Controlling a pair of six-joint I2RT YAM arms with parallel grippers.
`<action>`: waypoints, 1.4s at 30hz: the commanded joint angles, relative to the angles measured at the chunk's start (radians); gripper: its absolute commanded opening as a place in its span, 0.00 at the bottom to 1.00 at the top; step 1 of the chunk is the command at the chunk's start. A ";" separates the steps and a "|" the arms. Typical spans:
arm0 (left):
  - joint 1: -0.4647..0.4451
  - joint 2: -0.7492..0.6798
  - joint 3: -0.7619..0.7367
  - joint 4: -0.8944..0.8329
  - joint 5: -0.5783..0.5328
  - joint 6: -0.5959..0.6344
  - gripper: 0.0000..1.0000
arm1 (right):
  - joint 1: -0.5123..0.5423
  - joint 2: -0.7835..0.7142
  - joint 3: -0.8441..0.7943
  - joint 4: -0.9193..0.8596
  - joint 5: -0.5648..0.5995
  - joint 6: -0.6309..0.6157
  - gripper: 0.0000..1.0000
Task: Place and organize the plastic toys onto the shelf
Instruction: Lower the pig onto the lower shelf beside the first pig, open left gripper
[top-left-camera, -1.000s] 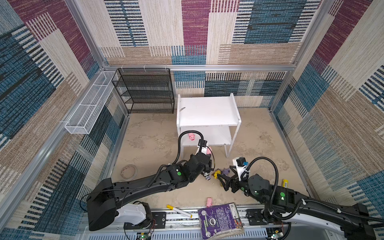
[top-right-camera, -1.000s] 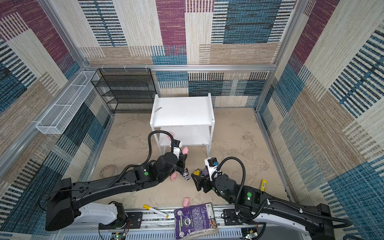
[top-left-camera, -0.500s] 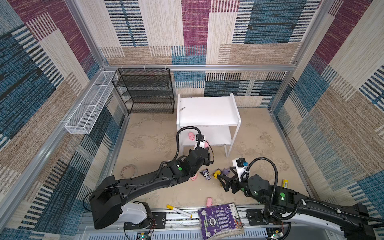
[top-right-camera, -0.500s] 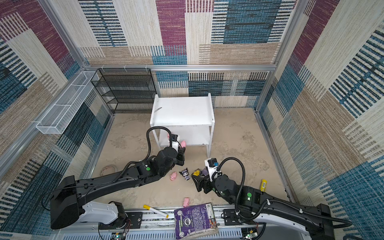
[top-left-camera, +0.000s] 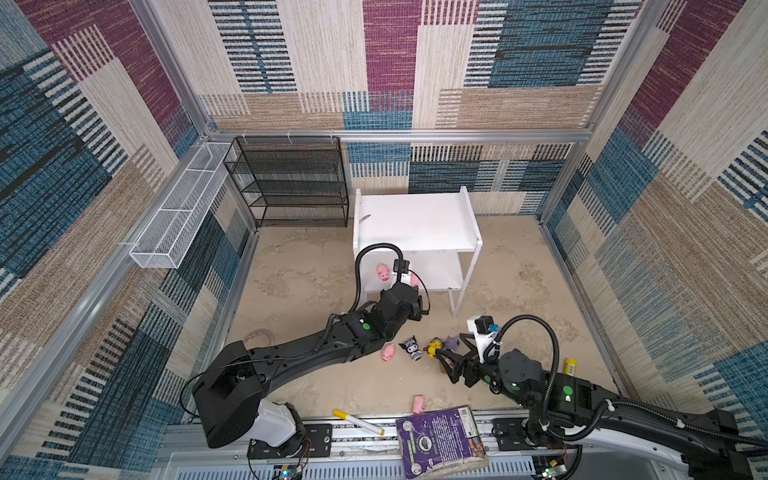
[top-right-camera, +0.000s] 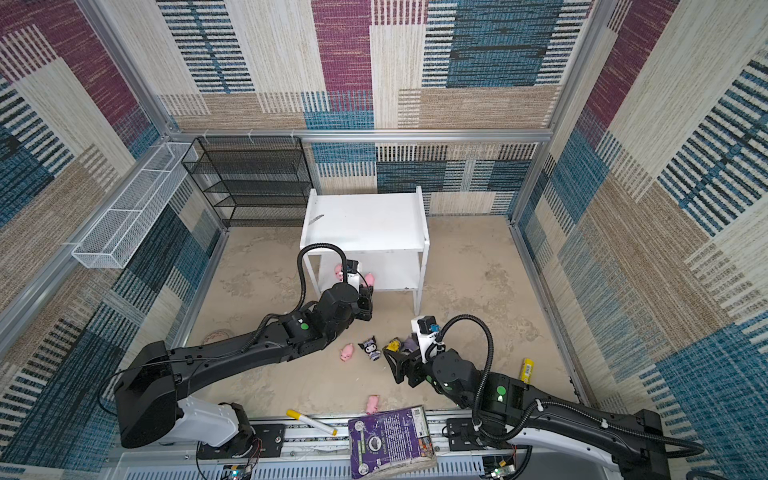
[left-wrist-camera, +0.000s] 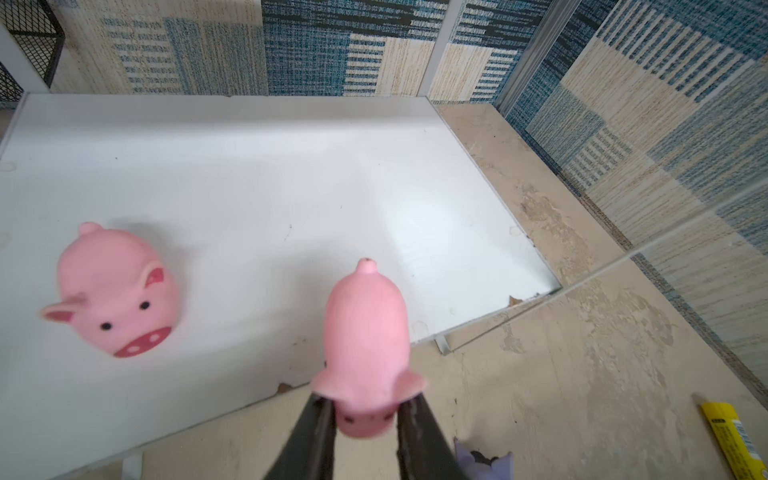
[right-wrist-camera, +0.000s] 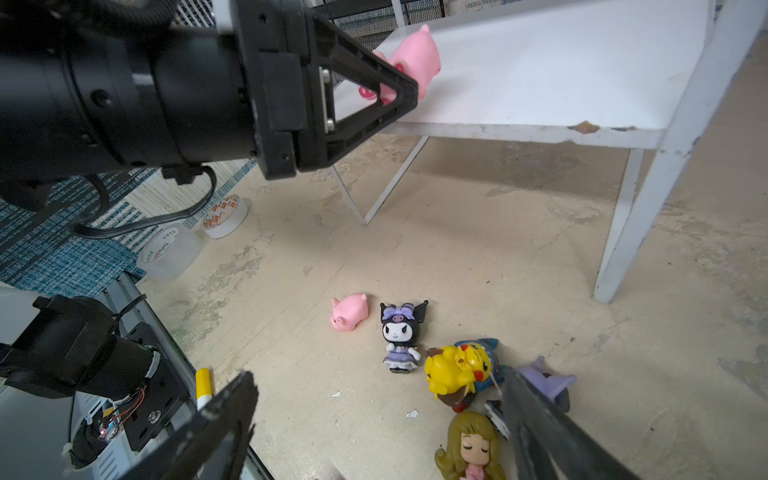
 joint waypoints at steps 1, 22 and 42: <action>0.006 0.019 0.024 0.015 -0.032 -0.028 0.26 | 0.000 -0.004 -0.004 0.000 -0.003 0.005 0.93; 0.059 0.090 0.086 -0.005 -0.100 -0.064 0.25 | 0.000 -0.032 -0.018 -0.003 -0.010 0.010 0.93; 0.071 0.091 0.083 0.011 -0.083 -0.064 0.44 | 0.000 -0.032 -0.021 0.000 -0.013 0.009 0.93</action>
